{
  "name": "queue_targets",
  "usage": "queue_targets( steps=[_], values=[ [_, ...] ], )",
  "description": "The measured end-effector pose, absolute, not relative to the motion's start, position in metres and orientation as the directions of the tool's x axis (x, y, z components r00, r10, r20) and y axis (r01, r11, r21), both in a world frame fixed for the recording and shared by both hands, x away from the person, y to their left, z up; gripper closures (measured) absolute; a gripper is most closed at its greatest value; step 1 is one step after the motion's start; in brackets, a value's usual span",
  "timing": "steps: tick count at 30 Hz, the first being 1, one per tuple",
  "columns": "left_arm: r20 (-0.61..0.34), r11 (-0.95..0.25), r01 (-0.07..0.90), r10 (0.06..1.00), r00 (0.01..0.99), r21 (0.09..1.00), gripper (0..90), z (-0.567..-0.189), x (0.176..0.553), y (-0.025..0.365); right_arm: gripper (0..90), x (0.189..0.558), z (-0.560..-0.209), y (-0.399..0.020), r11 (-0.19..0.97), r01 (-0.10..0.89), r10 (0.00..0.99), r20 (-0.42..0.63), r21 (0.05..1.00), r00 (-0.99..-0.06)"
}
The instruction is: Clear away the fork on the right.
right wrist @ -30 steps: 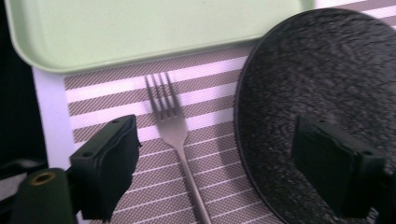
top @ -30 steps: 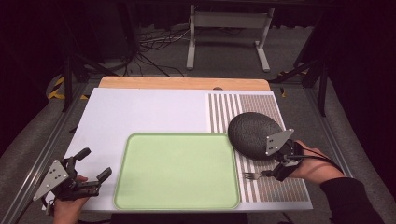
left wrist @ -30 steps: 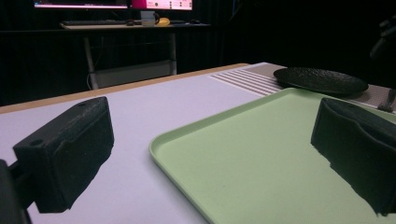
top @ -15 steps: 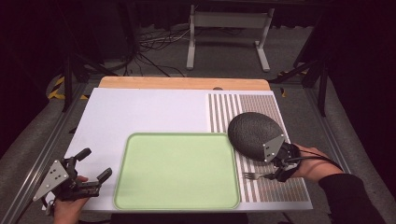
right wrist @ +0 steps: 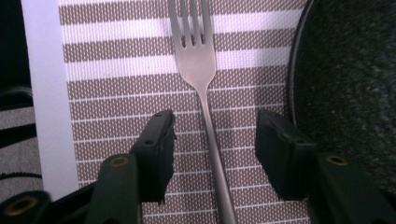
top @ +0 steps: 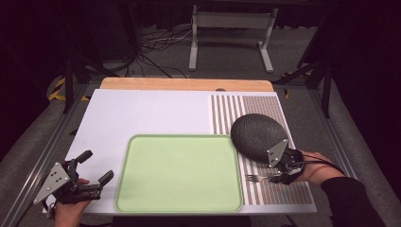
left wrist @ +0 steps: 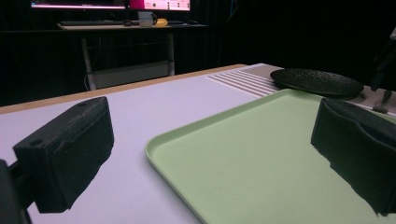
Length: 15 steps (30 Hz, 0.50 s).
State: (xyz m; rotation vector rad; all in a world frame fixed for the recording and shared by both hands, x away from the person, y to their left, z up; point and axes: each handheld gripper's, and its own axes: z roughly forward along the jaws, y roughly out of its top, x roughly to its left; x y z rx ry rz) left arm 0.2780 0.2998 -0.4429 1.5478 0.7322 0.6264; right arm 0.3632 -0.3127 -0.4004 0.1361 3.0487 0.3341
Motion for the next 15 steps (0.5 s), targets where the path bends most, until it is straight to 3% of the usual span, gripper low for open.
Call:
queue_targets(
  steps=[15],
  values=[
    [-0.023,-0.055,0.097,0.754,0.656,0.994,0.0,-0.443,0.279,0.299,71.4,0.368,-0.413,-0.317,0.981,0.038,0.043,-0.026,0.188,-0.999]
  ],
)
